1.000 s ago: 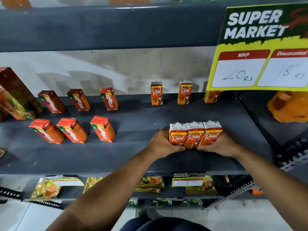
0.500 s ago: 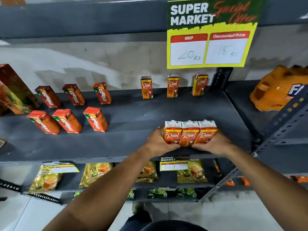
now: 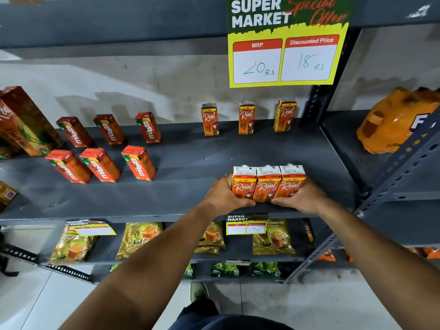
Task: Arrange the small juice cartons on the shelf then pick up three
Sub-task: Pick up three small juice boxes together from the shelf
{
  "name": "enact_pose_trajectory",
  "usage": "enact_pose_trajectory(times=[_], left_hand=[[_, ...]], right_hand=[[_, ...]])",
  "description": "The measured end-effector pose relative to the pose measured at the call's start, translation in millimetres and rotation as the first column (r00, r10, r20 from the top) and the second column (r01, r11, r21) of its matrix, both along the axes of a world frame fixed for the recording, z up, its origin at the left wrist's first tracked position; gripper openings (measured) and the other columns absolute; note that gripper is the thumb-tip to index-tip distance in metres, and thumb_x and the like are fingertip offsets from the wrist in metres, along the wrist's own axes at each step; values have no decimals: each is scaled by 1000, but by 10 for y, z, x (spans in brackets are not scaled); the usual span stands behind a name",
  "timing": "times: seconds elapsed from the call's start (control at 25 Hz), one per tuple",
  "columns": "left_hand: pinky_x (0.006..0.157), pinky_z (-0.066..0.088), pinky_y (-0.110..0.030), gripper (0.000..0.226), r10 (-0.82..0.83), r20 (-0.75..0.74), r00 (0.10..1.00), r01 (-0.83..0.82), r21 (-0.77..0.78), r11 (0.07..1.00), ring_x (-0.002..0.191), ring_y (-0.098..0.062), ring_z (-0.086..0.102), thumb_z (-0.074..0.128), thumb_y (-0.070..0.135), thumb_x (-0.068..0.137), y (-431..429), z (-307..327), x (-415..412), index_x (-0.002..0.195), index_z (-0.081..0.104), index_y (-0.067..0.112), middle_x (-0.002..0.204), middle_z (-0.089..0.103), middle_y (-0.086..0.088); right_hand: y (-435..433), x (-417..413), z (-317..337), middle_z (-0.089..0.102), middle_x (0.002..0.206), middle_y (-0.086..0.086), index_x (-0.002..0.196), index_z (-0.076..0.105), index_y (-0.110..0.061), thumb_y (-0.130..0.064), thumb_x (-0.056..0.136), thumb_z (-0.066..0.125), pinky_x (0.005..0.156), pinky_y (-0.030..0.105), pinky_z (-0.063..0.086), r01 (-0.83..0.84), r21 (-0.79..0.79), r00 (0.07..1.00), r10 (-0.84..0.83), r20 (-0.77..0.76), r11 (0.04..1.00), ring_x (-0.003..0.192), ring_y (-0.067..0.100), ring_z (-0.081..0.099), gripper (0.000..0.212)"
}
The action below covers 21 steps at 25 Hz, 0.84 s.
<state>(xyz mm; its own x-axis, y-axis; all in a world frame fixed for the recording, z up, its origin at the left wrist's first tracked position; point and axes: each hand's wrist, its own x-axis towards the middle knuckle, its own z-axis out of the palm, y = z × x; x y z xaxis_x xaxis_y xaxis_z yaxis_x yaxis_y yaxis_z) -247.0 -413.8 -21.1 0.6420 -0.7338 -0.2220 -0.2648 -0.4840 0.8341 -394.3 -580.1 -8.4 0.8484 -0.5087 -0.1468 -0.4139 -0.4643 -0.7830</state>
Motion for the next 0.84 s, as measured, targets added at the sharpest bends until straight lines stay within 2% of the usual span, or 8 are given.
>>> enact_pose_trajectory(times=[0.16, 0.36, 0.56, 0.72, 0.84], left_hand=[[85, 47, -25, 57, 1, 4, 1000, -1, 13, 1000, 94, -7, 61, 90, 26, 62, 8, 0, -16, 105, 55, 37, 99, 64, 12], [93, 51, -35, 67, -7, 67, 998, 5, 19, 1000, 104, -12, 63, 89, 34, 61, 11, -35, -13, 119, 57, 31, 114, 68, 6], [94, 52, -38, 66, 0, 35, 999, 0, 14, 1000, 103, -11, 63, 91, 34, 57, 19, -42, 11, 115, 60, 31, 112, 69, 7], [93, 51, -35, 54, 3, 2, 1000, -3, 6, 1000, 100, -11, 64, 92, 29, 57, 11, -30, 21, 98, 57, 39, 108, 70, 5], [93, 50, -33, 59, 4, 5, 1000, -4, 17, 1000, 101, -13, 64, 92, 30, 57, -7, -39, 30, 103, 56, 35, 110, 69, 4]], right_hand=[[-18, 0, -15, 66, 91, -11, 94, 62, -35, -22, 65, 87, 82, 27, 47, 7, 15, 1000, -7, -8, 1000, 86, 7, 62, 41], [4, -13, -28, 65, 89, -19, 88, 60, -41, -20, 64, 88, 83, 26, 47, 6, 10, 1000, -6, 28, 1000, 84, -1, 61, 42], [-8, -22, -77, 69, 95, -13, 91, 62, -41, -20, 62, 89, 86, 29, 50, 17, 15, 998, -18, 68, 1000, 92, 6, 65, 45], [-15, -32, -99, 67, 94, -15, 96, 62, -36, -19, 63, 88, 81, 22, 49, 17, 38, 997, -20, 78, 999, 88, 0, 63, 45], [-4, -35, -71, 63, 89, -22, 95, 61, -36, -18, 65, 87, 71, 12, 42, 3, 40, 998, -6, 69, 999, 81, -8, 58, 43]])
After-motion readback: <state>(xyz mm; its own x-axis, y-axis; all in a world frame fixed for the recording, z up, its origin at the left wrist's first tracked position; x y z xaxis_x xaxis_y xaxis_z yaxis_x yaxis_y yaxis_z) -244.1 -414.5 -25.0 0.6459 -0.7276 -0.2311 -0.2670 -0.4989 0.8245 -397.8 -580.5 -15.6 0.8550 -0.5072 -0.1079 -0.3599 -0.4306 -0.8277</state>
